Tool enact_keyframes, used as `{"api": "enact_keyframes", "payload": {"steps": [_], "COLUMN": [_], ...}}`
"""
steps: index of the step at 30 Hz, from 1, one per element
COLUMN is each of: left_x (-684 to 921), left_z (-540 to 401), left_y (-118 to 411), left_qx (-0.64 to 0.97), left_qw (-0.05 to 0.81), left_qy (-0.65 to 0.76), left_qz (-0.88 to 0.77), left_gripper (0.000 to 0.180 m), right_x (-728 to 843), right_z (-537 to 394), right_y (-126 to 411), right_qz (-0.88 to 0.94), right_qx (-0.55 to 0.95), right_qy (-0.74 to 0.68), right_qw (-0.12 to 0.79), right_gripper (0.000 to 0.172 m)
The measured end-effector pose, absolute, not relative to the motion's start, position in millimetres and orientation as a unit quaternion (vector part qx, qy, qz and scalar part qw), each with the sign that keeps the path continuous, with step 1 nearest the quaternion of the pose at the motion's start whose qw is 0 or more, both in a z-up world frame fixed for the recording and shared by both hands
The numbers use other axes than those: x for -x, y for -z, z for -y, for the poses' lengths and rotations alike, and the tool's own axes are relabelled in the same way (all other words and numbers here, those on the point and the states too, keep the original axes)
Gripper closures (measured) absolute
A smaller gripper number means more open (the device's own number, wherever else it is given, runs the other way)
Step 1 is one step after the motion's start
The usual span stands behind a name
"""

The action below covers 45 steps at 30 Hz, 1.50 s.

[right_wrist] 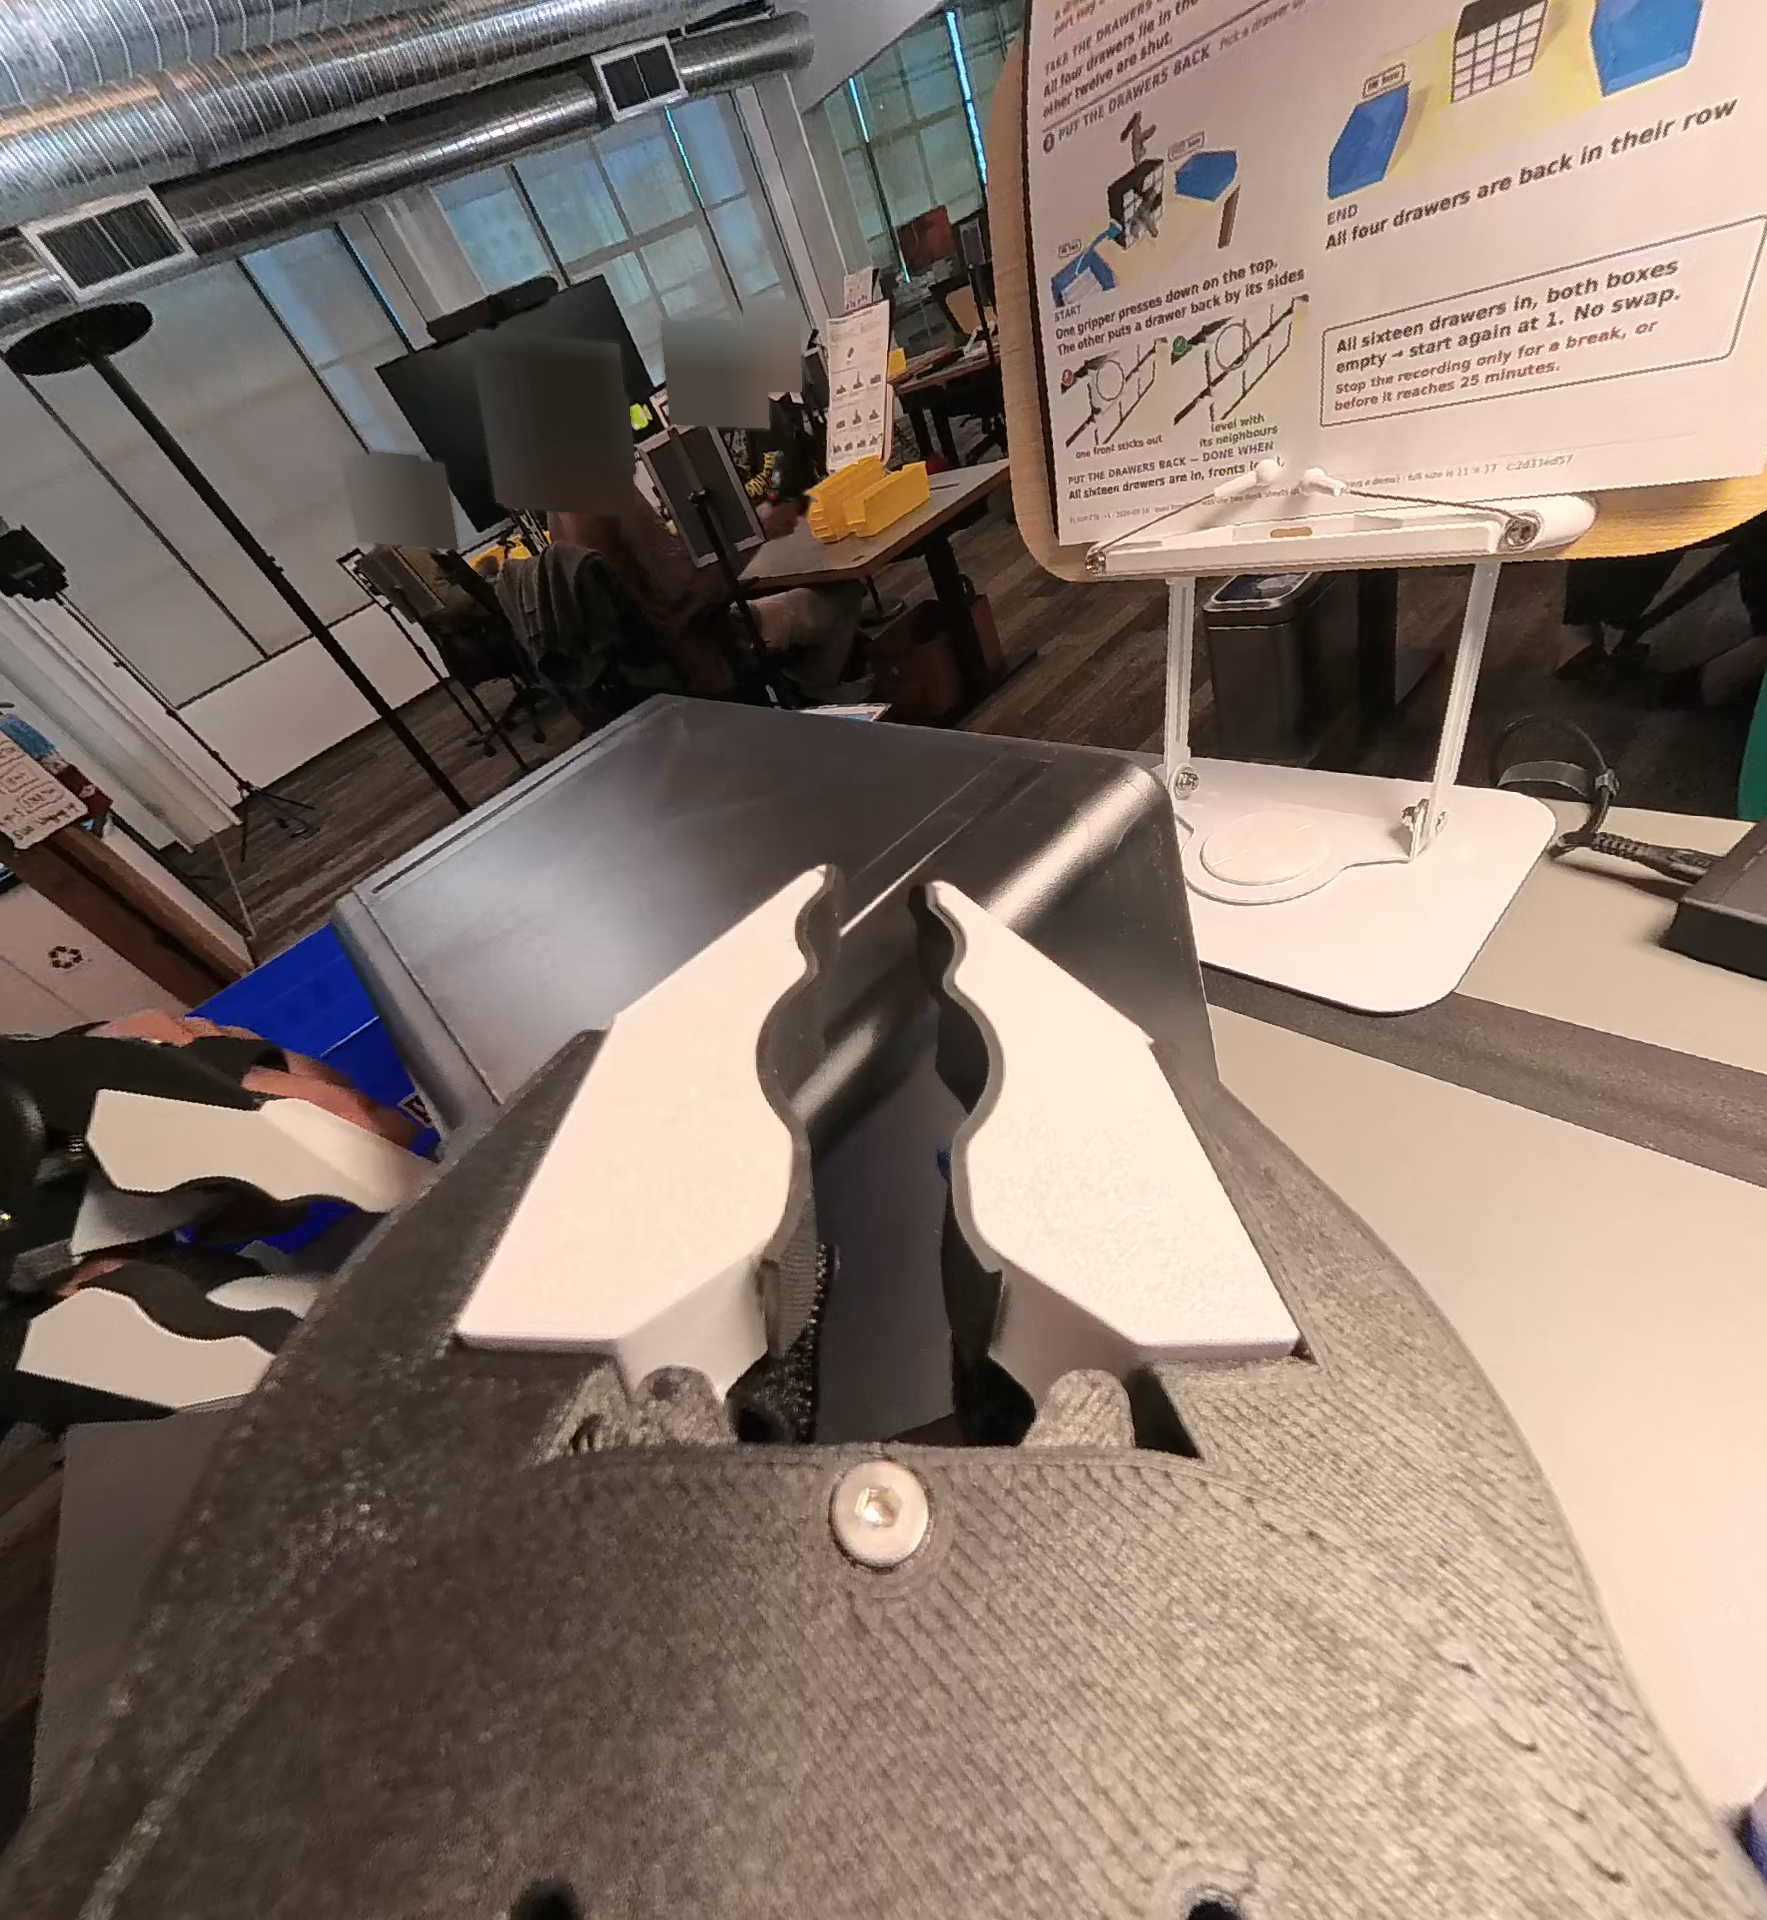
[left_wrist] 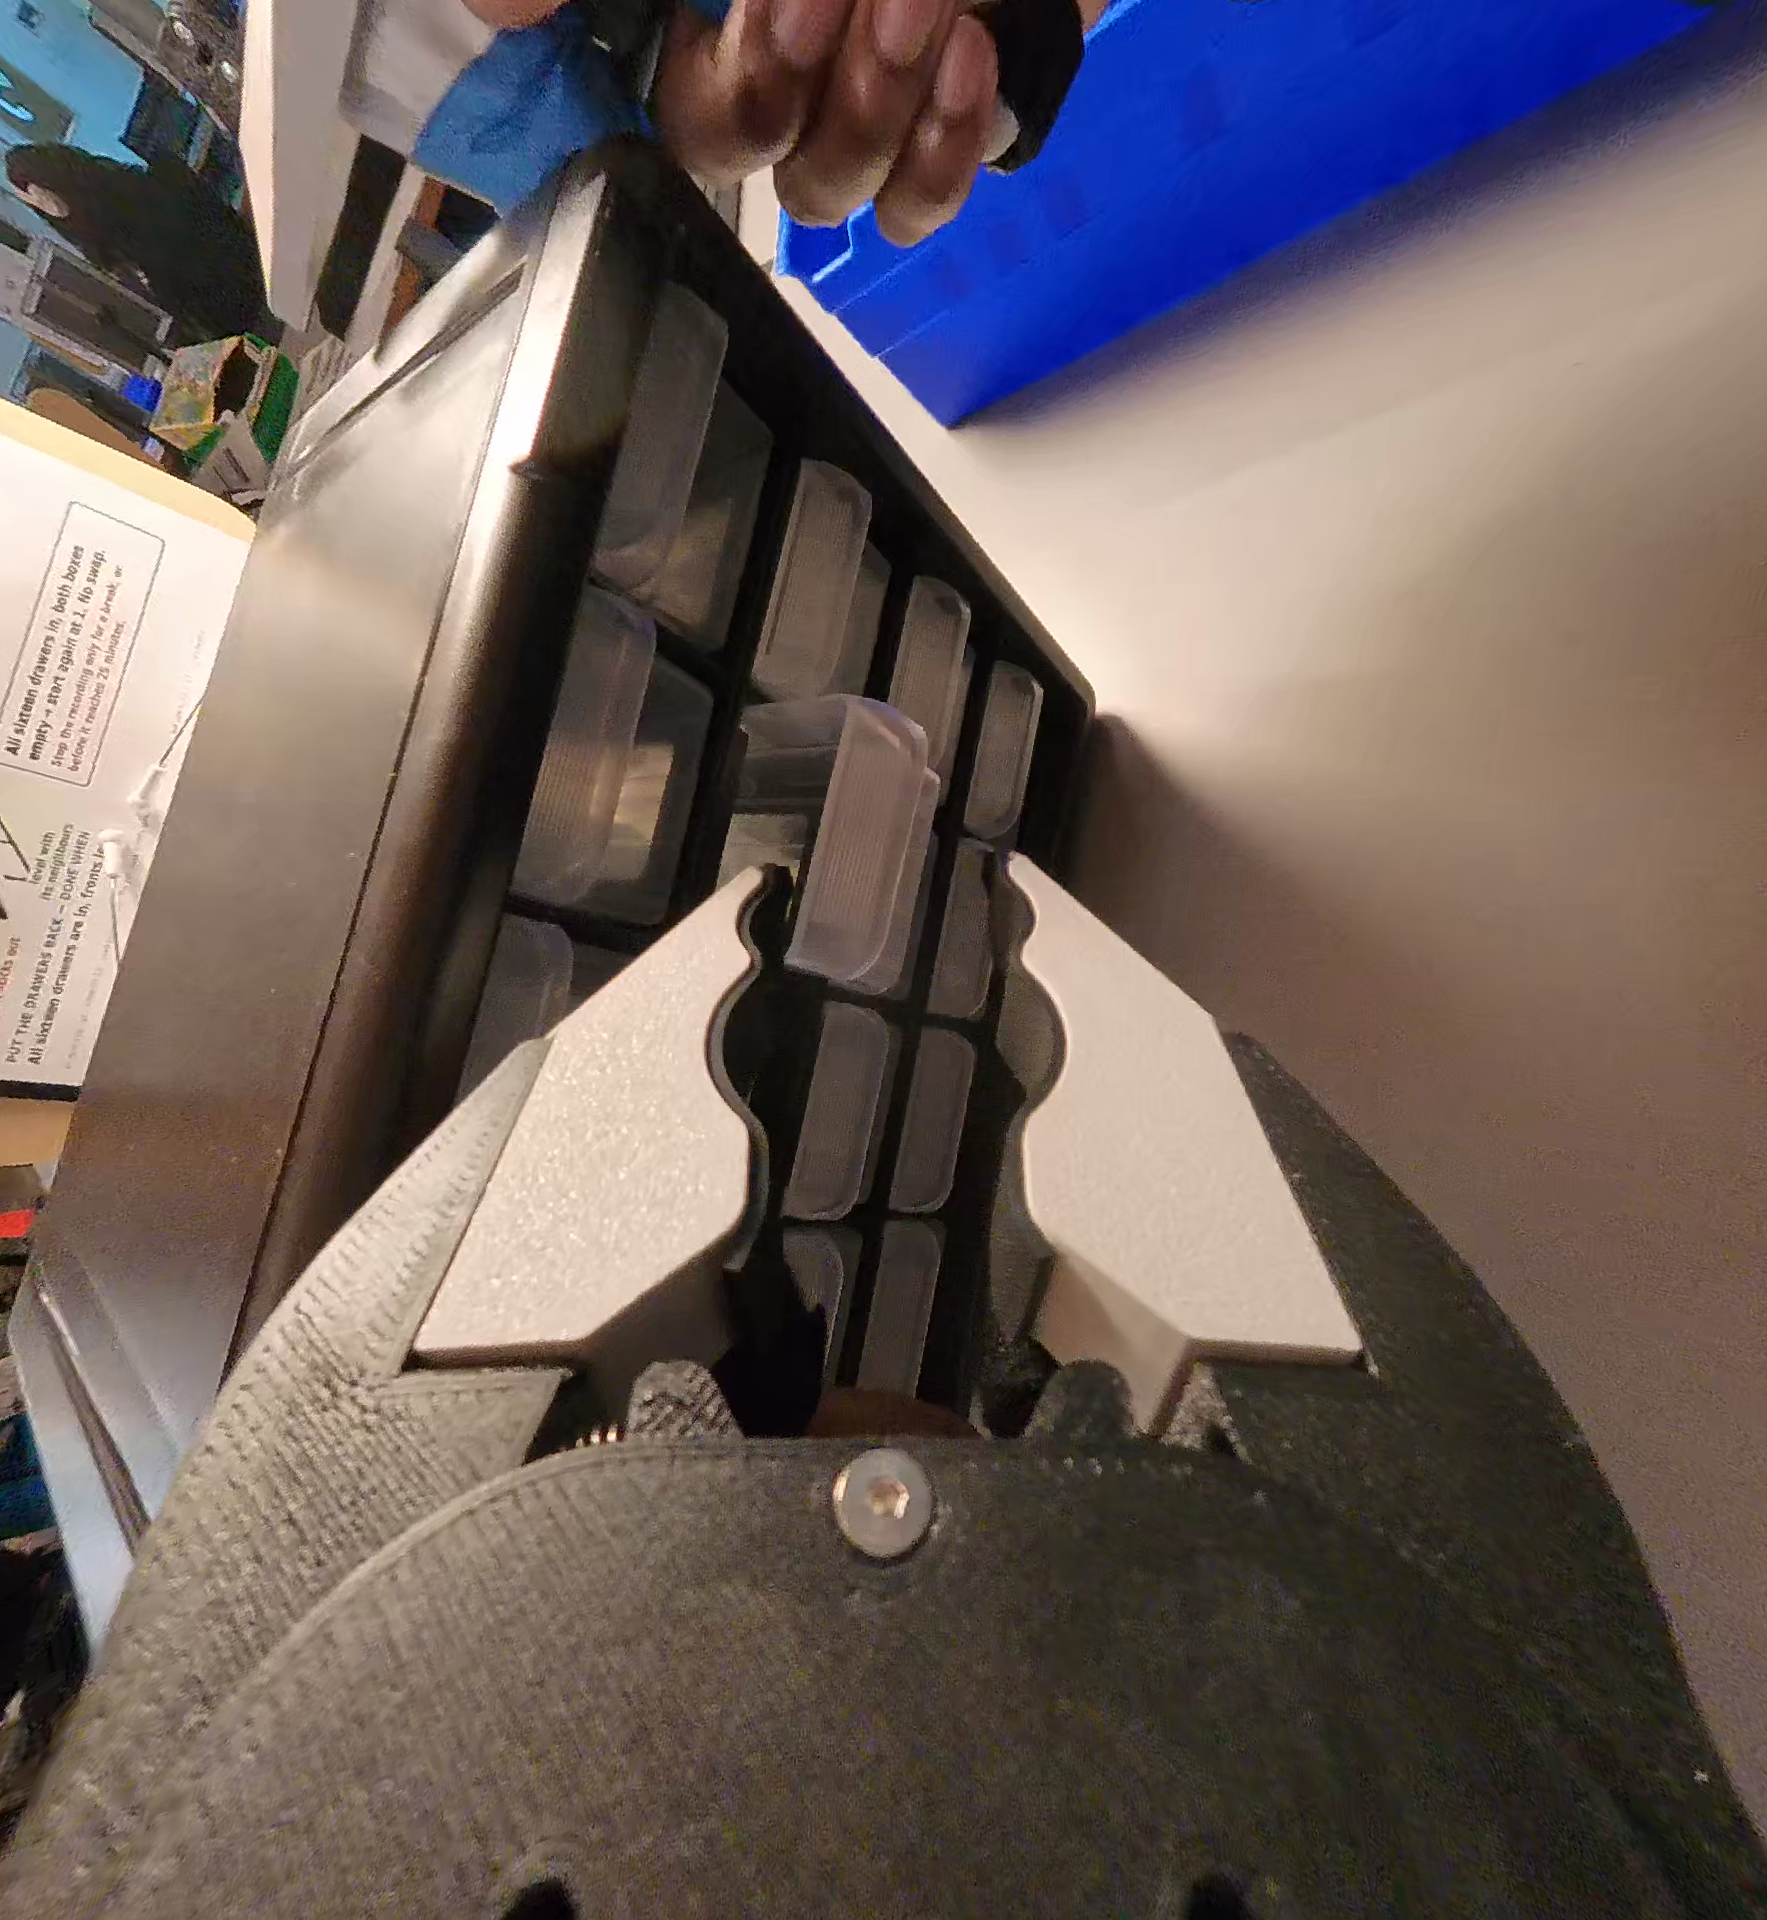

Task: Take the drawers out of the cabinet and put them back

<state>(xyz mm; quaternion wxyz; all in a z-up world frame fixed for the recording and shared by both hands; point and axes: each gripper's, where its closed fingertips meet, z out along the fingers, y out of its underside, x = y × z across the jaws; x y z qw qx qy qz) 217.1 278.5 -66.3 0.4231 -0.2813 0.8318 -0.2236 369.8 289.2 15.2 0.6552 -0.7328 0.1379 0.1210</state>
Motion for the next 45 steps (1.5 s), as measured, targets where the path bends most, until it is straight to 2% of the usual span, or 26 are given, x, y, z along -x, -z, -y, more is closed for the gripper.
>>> {"api": "enact_keyframes", "payload": {"steps": [10, 12, 26, 30, 35, 39, 45], "left_x": [-239, -240, -197, -159, -90, -26, 35], "left_z": [-300, -301, -300, -336, -435, -530, -601], "left_y": [65, 68, 40, 25, 14, 34, 125], "left_qx": [0.320, 0.325, 0.341, 0.393, 0.533, 0.614, 0.605], "left_qw": [0.493, 0.496, 0.485, 0.486, 0.468, 0.444, 0.327], "left_qy": [0.171, 0.163, 0.202, 0.188, 0.164, 0.098, -0.035], "left_qz": [-0.791, -0.789, -0.779, -0.758, -0.686, -0.645, -0.725], "left_gripper": [0.153, 0.156, 0.152, 0.150, 0.146, 0.136, 0.122], "right_x": [-370, -369, -369, -368, -368, -368, -368], "right_z": [-289, -289, -289, -289, -289, -289, -289], "right_y": [-9, -8, -3, -2, -2, -3, -3], "right_qz": [-0.136, -0.136, -0.132, -0.127, -0.126, -0.125, -0.125], "right_qx": [0.750, 0.751, 0.767, 0.770, 0.770, 0.770, 0.769], "right_qy": [-0.100, -0.101, -0.072, -0.070, -0.070, -0.070, -0.070], "right_qw": [0.639, 0.638, 0.623, 0.621, 0.621, 0.622, 0.623], "right_gripper": [0.156, 0.156, 0.161, 0.161, 0.161, 0.161, 0.161]}}
